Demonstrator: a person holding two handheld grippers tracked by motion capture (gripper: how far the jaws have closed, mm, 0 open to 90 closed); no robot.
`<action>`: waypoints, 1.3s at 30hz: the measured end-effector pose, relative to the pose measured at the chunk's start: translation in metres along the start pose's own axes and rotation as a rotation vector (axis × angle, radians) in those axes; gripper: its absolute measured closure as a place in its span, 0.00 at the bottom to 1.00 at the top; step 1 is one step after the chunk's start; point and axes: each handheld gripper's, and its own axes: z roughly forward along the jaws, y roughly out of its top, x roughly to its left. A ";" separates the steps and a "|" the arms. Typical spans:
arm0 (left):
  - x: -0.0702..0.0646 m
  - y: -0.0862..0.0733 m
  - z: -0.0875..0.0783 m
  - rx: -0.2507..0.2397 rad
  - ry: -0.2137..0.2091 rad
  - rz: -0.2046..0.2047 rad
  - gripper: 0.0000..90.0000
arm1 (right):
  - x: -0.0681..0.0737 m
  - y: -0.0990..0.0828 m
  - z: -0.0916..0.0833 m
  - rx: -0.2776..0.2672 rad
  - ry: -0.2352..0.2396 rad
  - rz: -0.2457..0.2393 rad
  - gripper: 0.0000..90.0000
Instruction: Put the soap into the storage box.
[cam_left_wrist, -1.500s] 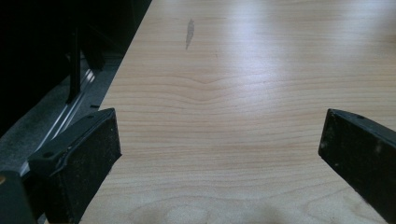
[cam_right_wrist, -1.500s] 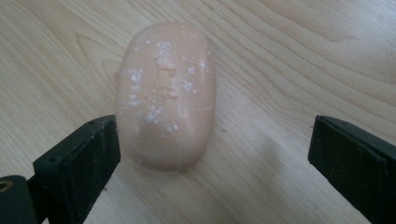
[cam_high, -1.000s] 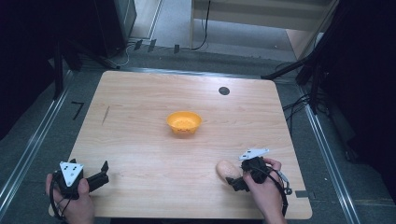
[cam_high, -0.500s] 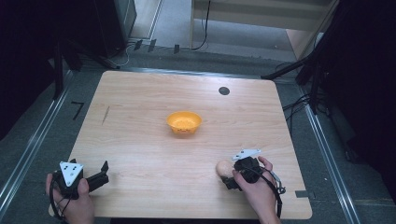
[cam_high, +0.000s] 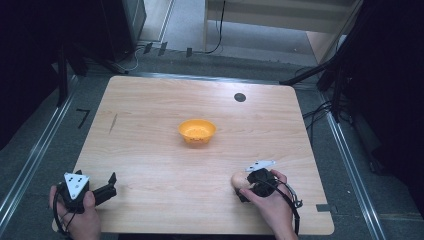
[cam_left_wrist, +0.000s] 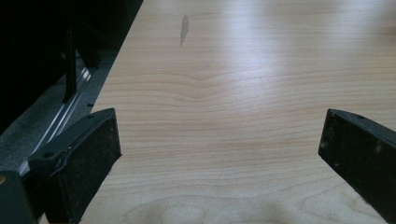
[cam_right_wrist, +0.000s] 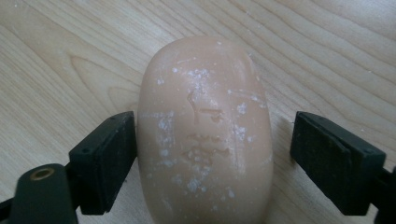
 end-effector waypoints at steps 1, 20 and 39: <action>0.000 0.000 0.000 0.000 -0.001 0.000 0.00 | 0.000 0.000 0.000 -0.007 -0.007 0.009 0.21; 0.000 0.000 0.001 -0.005 -0.003 -0.003 0.00 | 0.002 0.001 -0.002 -0.016 0.010 -0.081 0.37; 0.001 0.000 0.000 -0.015 -0.019 -0.008 0.00 | -0.009 0.020 -0.013 -0.028 0.046 -0.140 0.38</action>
